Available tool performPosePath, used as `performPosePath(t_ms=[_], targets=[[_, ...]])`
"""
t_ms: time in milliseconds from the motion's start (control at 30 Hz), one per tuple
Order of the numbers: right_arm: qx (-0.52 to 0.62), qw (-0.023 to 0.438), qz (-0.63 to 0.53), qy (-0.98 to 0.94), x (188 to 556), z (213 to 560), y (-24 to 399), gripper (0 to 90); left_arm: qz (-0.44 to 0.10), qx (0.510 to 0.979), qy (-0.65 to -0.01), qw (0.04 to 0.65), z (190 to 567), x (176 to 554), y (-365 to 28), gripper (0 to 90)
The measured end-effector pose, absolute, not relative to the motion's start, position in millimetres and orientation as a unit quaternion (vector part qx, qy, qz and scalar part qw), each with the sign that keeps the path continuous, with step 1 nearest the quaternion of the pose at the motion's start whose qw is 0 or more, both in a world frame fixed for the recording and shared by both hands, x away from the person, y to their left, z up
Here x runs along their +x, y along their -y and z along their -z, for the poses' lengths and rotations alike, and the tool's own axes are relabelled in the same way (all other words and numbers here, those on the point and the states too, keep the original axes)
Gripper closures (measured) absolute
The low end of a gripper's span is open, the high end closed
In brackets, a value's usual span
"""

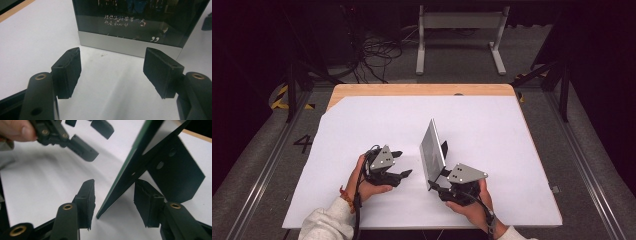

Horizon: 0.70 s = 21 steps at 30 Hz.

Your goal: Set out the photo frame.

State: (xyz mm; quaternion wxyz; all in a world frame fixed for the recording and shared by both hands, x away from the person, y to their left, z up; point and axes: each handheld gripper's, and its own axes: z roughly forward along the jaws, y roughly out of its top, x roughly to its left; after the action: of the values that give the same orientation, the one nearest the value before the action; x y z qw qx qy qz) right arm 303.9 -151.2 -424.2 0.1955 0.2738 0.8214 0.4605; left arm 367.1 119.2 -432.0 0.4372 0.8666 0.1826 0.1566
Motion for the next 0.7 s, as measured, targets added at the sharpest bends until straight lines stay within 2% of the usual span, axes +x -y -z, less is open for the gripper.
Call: performPosePath(t_ms=[467,700], targets=[[0.305,0.195,-0.465,-0.808,312.8,430.1,146.7,55.6,-0.149,0.864,-0.194,0.44,433.9,369.6,-119.3,18.8],[0.296,0.191,-0.464,-0.813,313.8,428.0,149.2,61.5,-0.148,0.865,-0.196,0.437,434.3,369.6,-118.9,15.8]])
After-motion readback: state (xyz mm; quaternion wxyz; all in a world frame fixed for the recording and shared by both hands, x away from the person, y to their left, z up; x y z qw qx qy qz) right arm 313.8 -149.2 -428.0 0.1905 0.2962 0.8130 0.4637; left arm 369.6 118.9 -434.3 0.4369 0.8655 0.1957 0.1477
